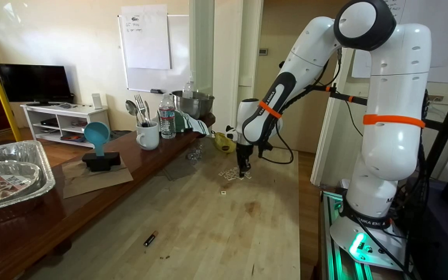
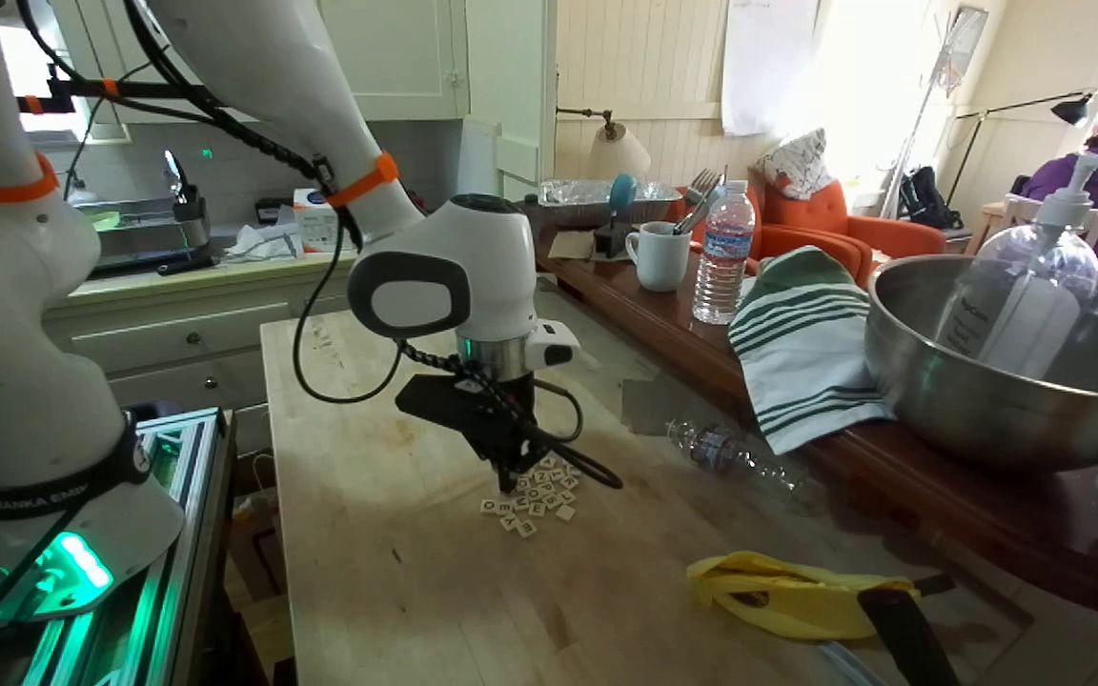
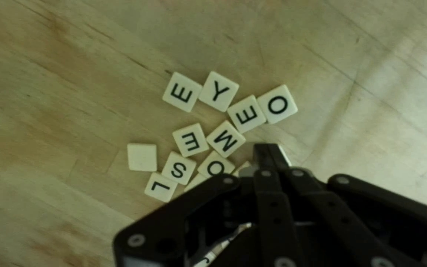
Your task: Spell the word 'Hue.'
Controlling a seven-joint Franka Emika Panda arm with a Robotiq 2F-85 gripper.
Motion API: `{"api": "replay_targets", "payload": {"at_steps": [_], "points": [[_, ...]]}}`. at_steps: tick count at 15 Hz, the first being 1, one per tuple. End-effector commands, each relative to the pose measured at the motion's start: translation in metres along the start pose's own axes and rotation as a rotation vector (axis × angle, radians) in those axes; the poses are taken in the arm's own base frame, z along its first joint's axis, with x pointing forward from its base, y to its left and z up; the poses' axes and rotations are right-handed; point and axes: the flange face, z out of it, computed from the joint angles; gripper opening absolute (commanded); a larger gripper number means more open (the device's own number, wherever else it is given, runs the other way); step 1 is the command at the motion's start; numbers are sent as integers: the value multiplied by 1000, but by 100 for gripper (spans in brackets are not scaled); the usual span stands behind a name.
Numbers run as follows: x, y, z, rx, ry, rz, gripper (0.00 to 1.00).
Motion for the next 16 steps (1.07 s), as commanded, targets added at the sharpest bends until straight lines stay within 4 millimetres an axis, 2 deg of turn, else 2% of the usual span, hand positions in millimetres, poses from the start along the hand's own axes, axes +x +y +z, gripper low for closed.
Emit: {"api": "replay_targets", "payload": {"at_steps": [1, 6, 9, 16], "points": [[-4, 0, 11, -8, 4, -48, 0], [3, -11, 12, 46, 13, -47, 0], [13, -17, 13, 67, 25, -12, 0], [31, -18, 23, 114, -43, 131, 0]]}}
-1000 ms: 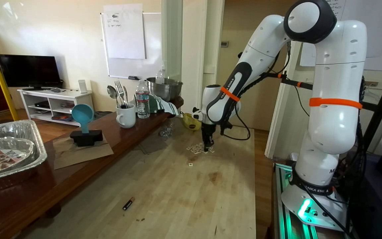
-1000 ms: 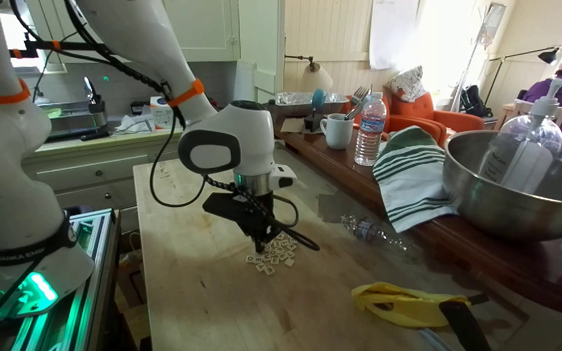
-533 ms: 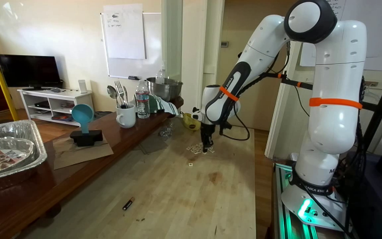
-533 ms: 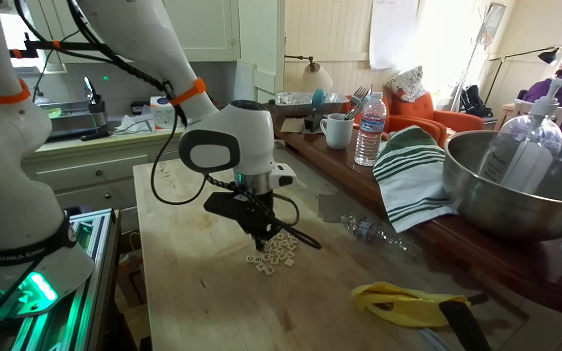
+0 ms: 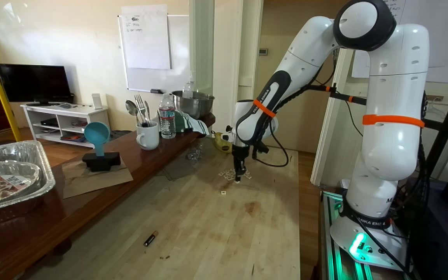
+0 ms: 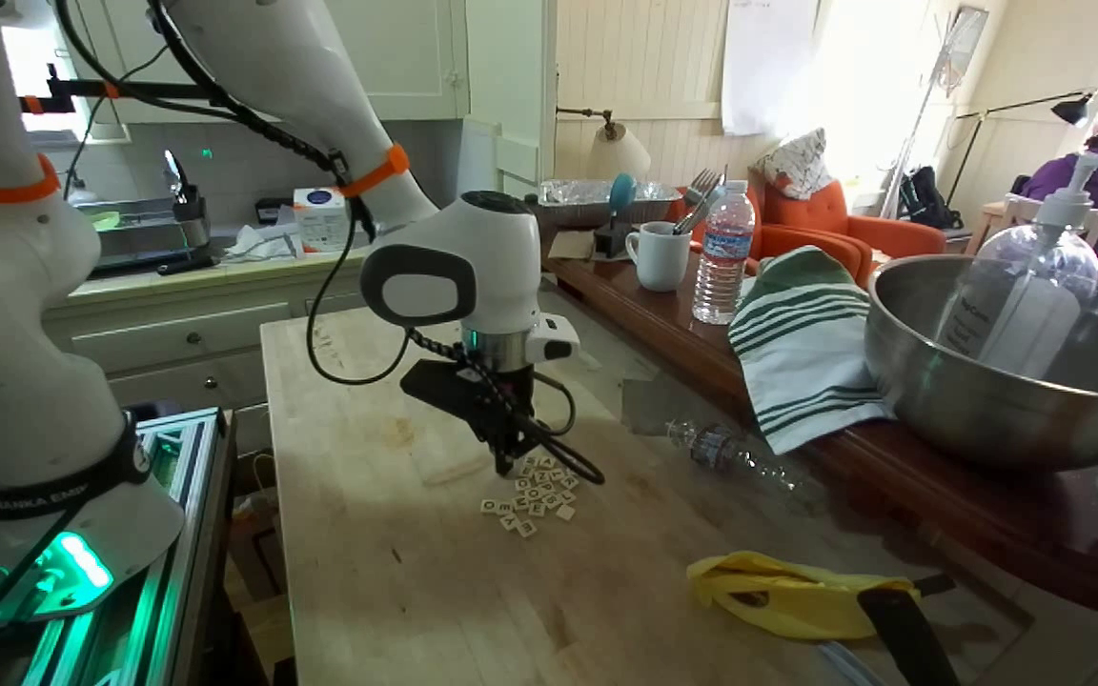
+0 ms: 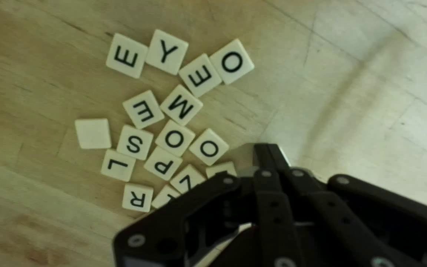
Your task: Spell the word 'Hue.'
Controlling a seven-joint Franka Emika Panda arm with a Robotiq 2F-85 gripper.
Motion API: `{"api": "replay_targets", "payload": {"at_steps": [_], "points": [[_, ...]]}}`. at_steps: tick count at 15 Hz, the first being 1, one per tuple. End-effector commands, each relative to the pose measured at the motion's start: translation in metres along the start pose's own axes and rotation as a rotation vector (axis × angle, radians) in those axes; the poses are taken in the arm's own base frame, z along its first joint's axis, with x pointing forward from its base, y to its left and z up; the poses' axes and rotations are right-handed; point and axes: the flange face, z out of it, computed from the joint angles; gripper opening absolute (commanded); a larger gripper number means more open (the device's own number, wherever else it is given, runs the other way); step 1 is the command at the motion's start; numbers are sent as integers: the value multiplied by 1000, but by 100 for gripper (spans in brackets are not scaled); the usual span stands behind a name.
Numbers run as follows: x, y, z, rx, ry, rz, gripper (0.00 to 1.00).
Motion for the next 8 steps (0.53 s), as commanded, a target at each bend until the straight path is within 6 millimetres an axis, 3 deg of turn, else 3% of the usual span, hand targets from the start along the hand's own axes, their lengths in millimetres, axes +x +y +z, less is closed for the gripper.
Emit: {"api": "replay_targets", "payload": {"at_steps": [1, 8], "points": [[10, -5, 22, 48, -55, 88, 0], [29, -17, 20, 44, -31, 232, 0]]}}
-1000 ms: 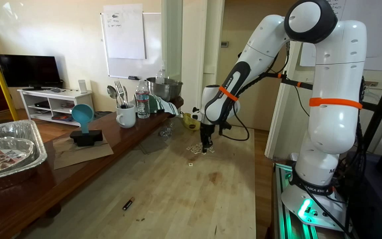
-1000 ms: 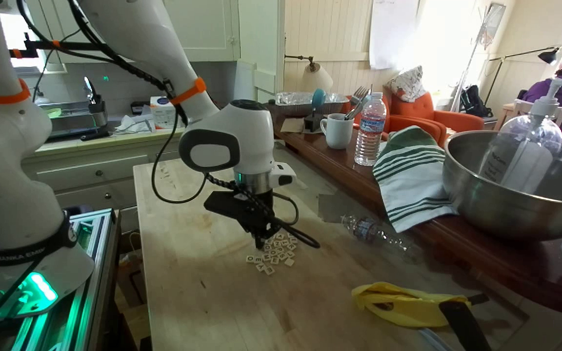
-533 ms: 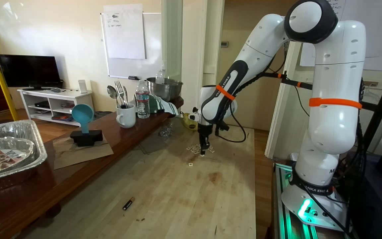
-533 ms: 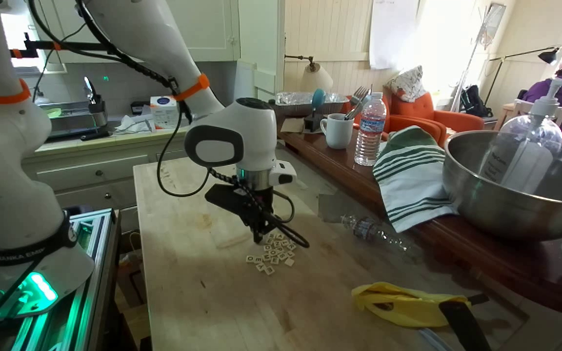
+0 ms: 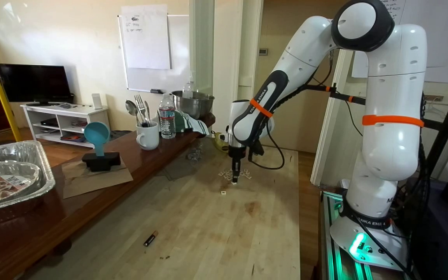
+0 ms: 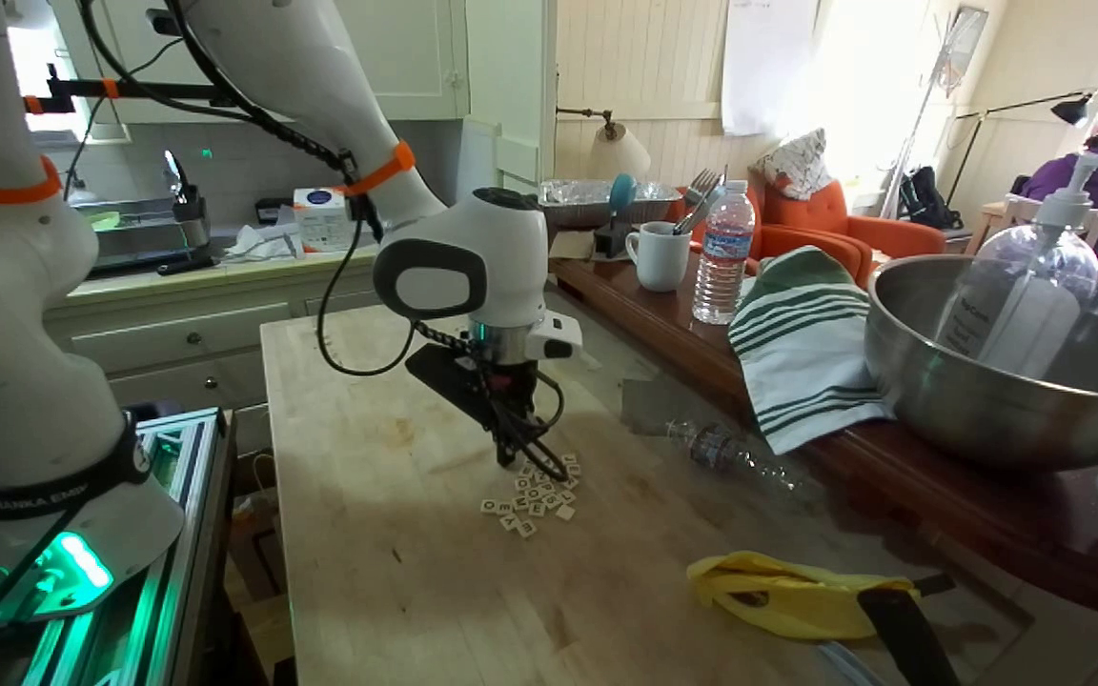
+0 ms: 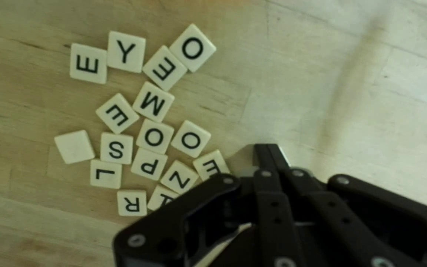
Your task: Spell the word 'Hue.'
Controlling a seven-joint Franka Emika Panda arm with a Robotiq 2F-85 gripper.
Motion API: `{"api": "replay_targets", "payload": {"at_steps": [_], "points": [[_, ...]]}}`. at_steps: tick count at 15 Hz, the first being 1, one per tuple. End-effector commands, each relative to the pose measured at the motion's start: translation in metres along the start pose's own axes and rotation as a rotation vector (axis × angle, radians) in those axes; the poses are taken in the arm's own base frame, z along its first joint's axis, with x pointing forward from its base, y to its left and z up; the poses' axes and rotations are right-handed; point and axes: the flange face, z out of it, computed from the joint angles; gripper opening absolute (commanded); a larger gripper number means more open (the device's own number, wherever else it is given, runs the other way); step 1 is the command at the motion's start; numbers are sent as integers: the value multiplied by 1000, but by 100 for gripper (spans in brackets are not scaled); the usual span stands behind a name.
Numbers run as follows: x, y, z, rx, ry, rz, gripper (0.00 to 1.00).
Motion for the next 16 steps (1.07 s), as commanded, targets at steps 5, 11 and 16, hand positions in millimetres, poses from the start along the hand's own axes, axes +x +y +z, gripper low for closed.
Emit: {"api": "replay_targets", "payload": {"at_steps": [5, 11, 16], "points": [[23, -30, 23, 55, -31, 102, 0], [31, -40, 26, 63, -29, 207, 0], [33, -44, 28, 81, -34, 279, 0]]}}
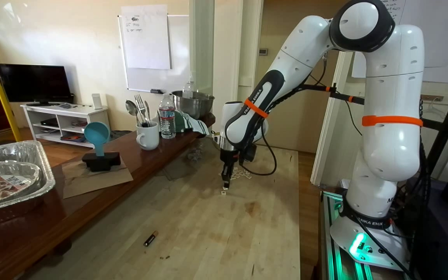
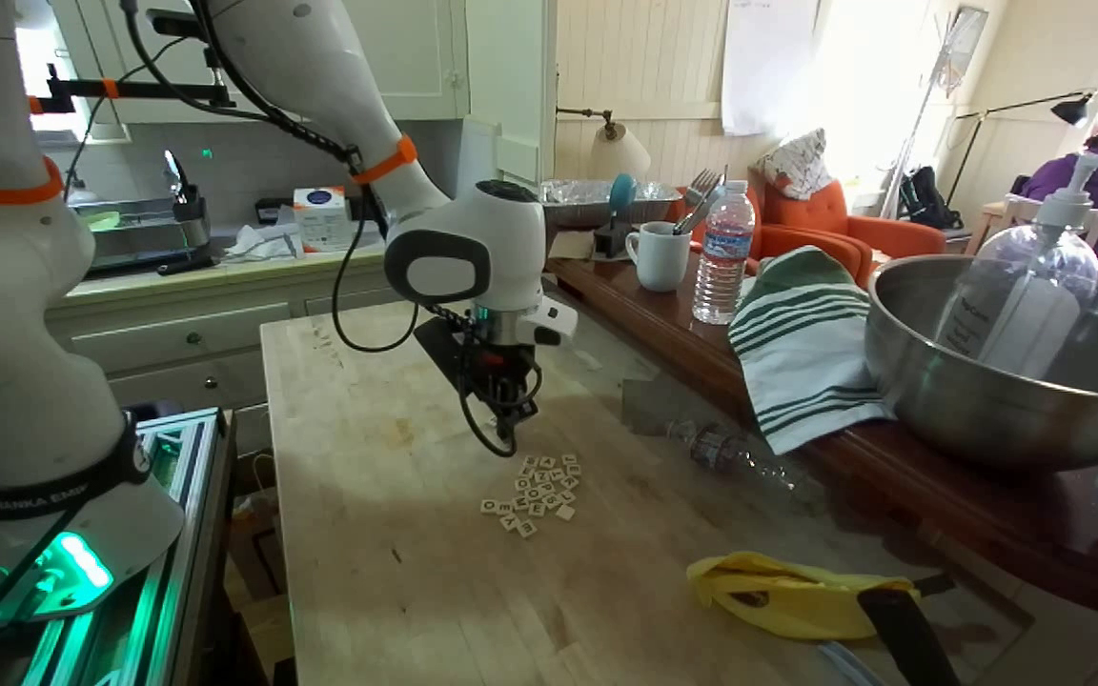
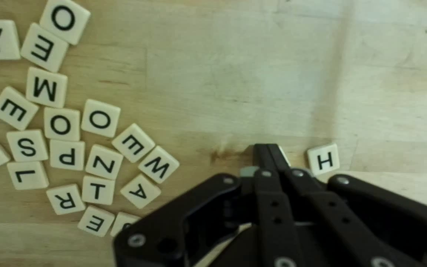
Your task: Spell the word 'Hue.'
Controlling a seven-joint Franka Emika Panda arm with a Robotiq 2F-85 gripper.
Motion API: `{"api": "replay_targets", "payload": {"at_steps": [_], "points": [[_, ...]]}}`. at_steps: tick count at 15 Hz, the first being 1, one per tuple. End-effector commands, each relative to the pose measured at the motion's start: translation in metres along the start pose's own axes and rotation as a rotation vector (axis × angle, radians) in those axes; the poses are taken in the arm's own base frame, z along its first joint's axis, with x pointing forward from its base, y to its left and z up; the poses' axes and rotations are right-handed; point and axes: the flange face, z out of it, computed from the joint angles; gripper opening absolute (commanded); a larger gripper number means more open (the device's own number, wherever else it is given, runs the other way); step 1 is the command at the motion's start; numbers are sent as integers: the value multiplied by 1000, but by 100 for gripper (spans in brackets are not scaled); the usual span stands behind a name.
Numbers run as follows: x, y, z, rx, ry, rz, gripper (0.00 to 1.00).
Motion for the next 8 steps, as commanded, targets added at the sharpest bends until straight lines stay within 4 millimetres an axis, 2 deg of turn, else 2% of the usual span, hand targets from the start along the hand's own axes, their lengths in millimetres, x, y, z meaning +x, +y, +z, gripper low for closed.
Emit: {"api": "replay_targets", "payload": {"at_steps": [1, 8], "points": [[-1, -8, 27, 36, -59, 64, 0], [-2, -10, 30, 46, -83, 128, 0]]}}
